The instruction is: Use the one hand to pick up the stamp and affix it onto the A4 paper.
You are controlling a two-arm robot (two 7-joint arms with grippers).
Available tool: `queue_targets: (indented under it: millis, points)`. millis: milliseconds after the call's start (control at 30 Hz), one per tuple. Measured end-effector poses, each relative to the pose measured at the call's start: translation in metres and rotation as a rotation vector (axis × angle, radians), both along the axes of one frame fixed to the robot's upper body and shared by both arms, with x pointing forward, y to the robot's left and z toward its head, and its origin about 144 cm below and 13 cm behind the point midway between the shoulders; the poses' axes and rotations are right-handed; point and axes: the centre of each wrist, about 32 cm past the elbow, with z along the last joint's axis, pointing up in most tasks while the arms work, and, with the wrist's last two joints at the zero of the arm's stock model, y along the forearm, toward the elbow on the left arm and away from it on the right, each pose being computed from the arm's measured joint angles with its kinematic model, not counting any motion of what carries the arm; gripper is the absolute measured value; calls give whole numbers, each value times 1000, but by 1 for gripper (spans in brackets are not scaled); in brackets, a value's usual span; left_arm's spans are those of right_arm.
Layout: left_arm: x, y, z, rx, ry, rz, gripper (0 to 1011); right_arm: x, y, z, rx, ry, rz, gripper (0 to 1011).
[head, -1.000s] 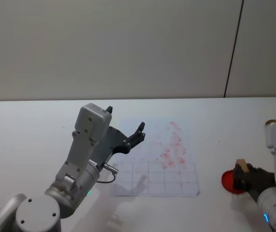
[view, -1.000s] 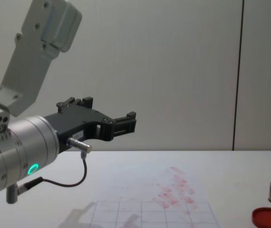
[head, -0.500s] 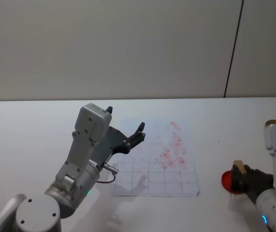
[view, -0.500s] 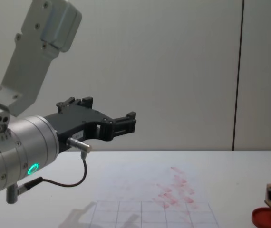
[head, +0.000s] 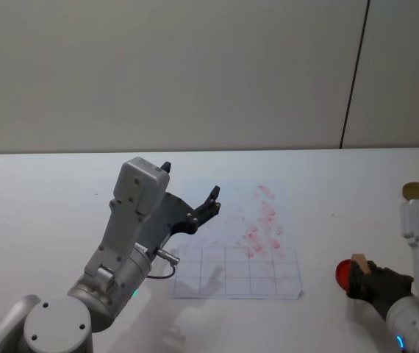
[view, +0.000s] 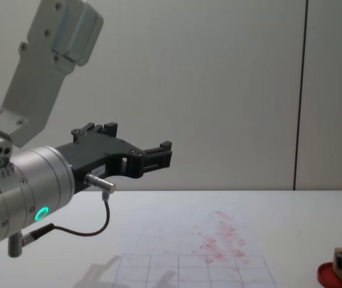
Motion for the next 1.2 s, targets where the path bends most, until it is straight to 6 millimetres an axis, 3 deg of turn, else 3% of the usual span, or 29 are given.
queue_targets:
  millis: [1200]
  points:
    - [0,0,0,0,0,0,993,5,-1,-4,55,29,-8,218]
